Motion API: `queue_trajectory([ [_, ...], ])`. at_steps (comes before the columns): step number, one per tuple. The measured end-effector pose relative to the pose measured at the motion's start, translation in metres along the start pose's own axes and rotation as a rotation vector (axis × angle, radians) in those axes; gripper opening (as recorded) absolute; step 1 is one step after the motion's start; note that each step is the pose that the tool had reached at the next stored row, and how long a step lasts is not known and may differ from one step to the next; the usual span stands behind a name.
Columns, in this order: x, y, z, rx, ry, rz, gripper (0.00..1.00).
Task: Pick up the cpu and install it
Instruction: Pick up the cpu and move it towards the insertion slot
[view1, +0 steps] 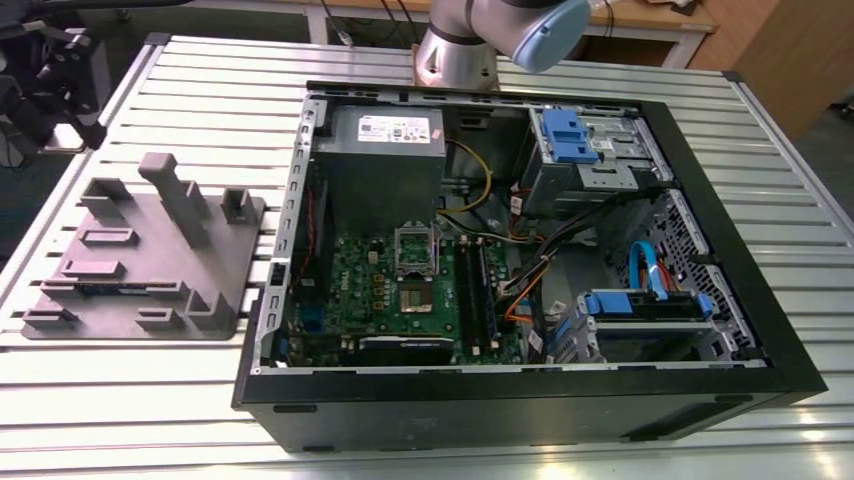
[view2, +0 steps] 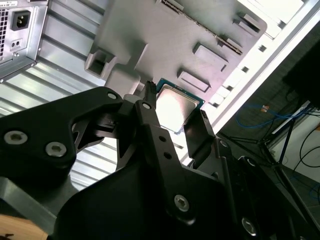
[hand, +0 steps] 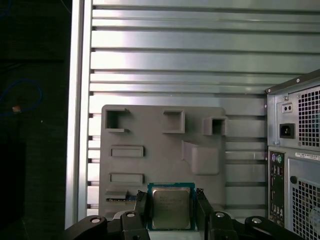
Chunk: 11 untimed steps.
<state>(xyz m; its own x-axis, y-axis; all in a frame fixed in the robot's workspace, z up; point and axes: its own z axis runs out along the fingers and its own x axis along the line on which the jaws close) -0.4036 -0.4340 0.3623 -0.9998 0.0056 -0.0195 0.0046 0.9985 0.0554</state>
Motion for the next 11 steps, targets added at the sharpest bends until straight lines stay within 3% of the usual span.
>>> queue_trajectory([
  [11,-0.0142,0.0001,0.0004,-0.0001,-0.0003,0.0,0.47],
])
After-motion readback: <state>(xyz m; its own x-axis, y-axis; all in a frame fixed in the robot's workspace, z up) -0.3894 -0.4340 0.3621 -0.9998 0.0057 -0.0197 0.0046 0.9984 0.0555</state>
